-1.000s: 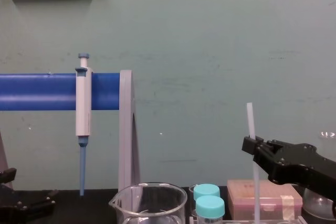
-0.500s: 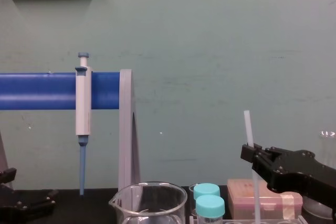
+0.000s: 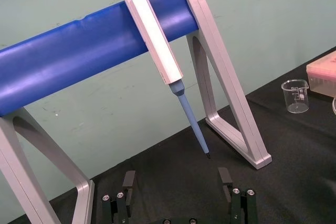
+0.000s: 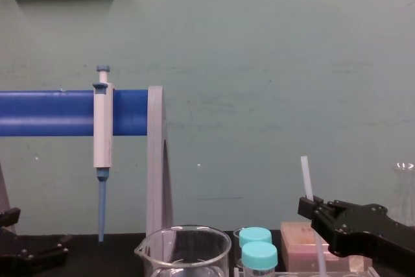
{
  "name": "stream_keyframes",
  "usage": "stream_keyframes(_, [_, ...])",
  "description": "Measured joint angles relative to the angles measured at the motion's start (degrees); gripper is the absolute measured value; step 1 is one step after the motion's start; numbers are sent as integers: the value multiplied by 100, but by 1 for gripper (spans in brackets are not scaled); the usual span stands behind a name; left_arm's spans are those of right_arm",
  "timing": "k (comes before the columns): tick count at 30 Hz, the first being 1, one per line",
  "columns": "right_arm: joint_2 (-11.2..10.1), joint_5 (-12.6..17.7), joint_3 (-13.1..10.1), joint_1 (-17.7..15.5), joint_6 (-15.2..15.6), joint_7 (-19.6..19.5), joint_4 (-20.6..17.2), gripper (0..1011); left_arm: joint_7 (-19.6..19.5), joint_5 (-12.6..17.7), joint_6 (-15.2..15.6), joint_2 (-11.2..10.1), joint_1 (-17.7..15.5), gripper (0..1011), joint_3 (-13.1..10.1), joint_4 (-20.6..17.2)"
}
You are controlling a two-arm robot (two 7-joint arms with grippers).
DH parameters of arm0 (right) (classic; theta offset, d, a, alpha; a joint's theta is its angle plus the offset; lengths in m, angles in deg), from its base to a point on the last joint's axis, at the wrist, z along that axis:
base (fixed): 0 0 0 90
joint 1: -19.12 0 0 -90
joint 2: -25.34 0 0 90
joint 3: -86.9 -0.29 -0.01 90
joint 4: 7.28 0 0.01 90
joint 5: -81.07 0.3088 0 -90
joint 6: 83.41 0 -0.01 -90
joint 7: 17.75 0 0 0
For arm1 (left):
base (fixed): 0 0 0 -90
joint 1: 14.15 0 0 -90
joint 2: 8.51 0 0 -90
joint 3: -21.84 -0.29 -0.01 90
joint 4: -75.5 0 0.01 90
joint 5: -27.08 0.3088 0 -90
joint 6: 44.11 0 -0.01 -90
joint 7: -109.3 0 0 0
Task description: Pick up the stirring rod with one hand, then place it down.
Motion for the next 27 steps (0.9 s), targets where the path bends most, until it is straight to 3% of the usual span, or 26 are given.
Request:
stream_keyframes(9, [40, -175, -21, -3, -39, -169, 53, 66, 0, 0, 0, 0, 0, 1000, 0, 0])
stream_keyframes(20, [35, -153, -18, -2, -32, -144, 54, 68, 0, 0, 0, 0, 0, 1000, 0, 0])
stream_keyframes(27, [31, -149, -14, -1, -20, -130, 55, 254, 0, 0, 0, 0, 0, 1000, 0, 0])
